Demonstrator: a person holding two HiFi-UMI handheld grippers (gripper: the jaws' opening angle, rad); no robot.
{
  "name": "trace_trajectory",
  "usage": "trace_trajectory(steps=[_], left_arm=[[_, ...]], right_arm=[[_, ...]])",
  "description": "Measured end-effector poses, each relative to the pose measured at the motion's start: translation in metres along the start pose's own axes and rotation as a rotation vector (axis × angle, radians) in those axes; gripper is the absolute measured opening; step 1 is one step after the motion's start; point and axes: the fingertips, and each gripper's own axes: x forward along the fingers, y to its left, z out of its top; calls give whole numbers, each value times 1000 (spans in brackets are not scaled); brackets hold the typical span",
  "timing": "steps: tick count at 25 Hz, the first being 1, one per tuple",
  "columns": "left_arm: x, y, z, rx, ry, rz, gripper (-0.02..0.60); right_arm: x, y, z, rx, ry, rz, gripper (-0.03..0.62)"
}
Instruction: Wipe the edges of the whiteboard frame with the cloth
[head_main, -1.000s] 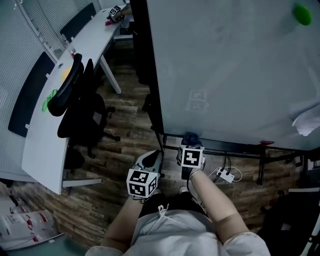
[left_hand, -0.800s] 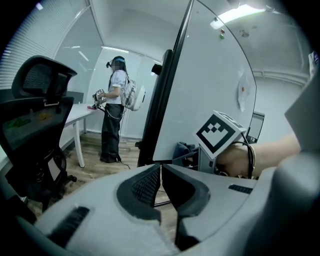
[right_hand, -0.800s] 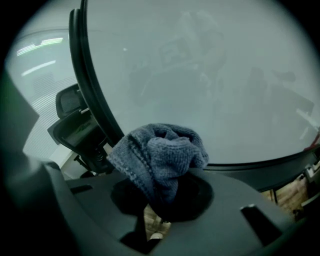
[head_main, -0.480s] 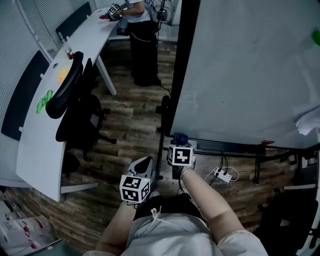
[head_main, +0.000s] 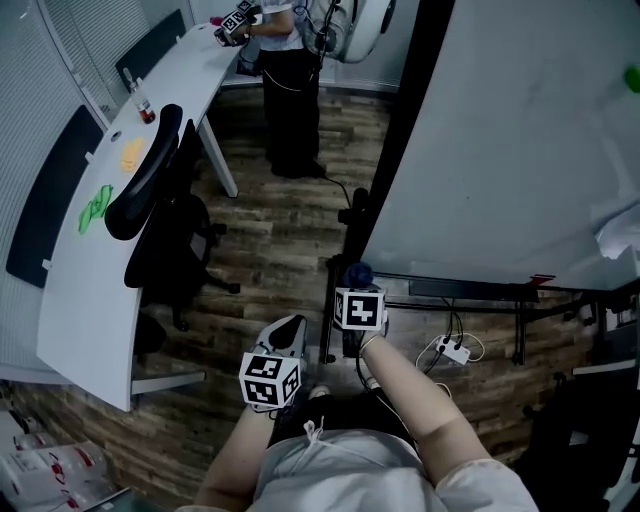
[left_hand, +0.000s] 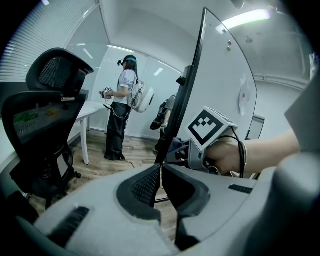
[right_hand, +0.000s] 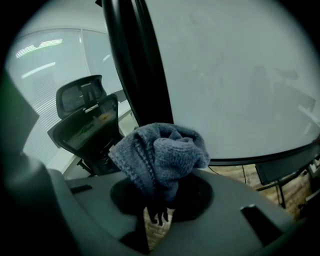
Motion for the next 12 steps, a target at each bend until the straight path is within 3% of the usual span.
trace_trajectory(steps=[8,12], left_arm=[[2,-31,16,9,-14,-82,25],[1,-67,53,30,-84,-138,25]], right_arm=[[-55,-21,-7,1,-40,-25,77],[-103,-26,17,-43,-151,11,77]])
